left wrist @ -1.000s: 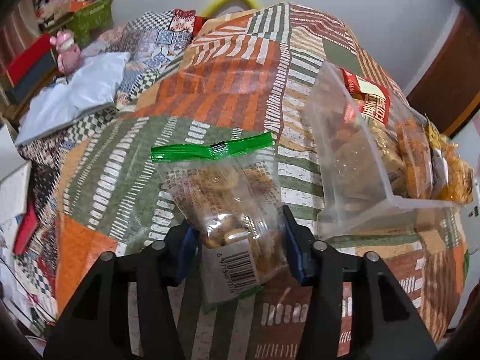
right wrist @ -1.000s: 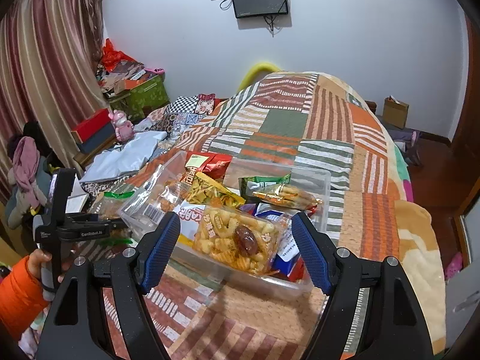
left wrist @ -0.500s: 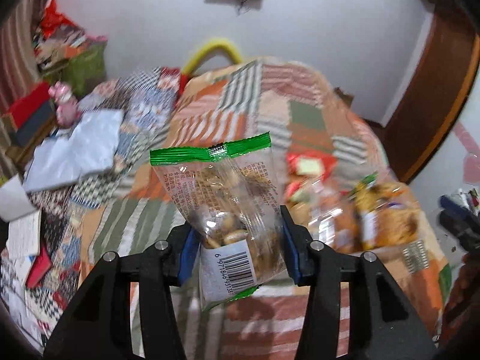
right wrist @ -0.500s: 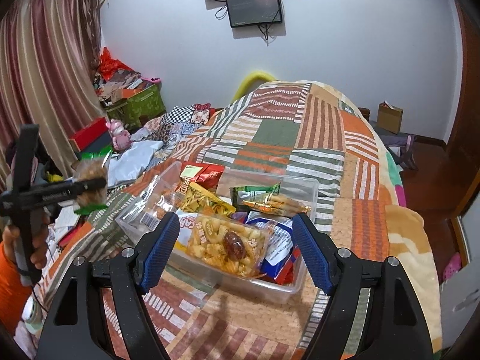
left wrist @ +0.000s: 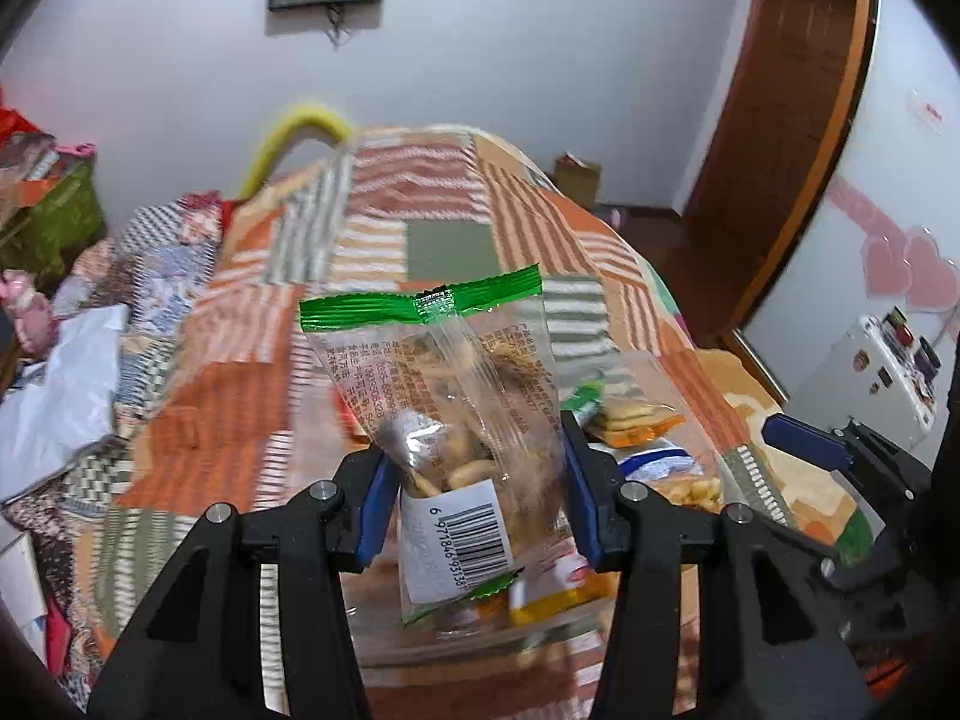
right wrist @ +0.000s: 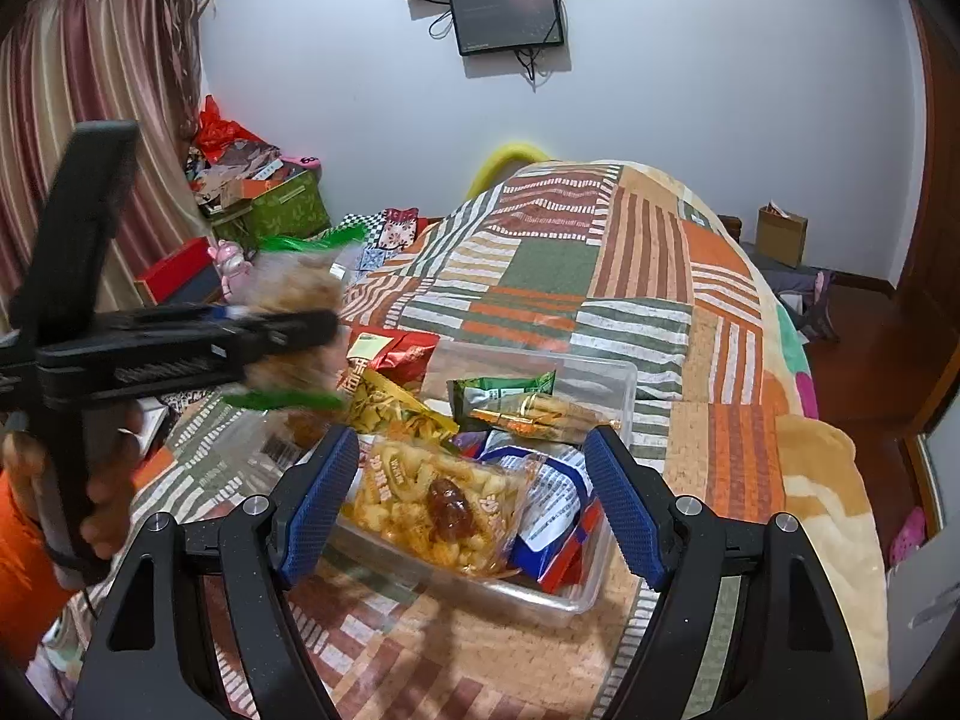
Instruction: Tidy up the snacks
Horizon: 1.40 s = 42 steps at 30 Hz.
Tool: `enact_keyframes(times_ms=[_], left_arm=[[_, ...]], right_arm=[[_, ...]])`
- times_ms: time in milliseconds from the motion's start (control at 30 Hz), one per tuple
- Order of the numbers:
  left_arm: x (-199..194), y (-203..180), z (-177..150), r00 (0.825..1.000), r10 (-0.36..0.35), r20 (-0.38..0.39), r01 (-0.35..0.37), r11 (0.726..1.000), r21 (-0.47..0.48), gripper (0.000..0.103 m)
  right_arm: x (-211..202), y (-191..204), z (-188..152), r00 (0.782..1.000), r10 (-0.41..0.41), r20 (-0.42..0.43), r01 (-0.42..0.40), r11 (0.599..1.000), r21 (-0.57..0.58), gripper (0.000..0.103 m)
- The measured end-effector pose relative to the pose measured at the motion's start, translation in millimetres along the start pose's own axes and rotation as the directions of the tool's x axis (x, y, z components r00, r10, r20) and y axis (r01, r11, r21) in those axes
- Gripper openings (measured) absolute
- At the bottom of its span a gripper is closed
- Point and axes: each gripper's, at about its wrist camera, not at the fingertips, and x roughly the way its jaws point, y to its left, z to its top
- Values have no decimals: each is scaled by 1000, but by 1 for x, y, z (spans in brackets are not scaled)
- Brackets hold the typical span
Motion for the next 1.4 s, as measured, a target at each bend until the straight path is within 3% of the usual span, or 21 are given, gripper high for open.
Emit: enact_keyframes(times_ms=[200,433,633,1067,1267,1400], left_arm=[[39,-7,-1,993,-59,-104,58,998,-21,52],[44,6,-2,988,-89,-126,79,993,-86,70],[23,7,2,994,-88,-66,83,993,-82,79],[-52,-4,-10,994,15,107,-16,1000,7,79],[-103,-14,-23,972,61,228,-69,997,26,83],[-137,-26,-35,941,99,324,-119,992,41,91]], right_arm=[[8,-9,-3,1000,-11,-13,12,1000,14,75],[16,-15,-5,999,-9,-33,10,999,35,75],[14,-8,-2,1000,-6,-23,6,1000,22,75],[-21,9,6,999,-9,36,9,1000,-3,75],[-55,20,10,995,-8,95,10,1000,-12,75],[-82,28,12,989,-10,147,13,1000,-20,76]])
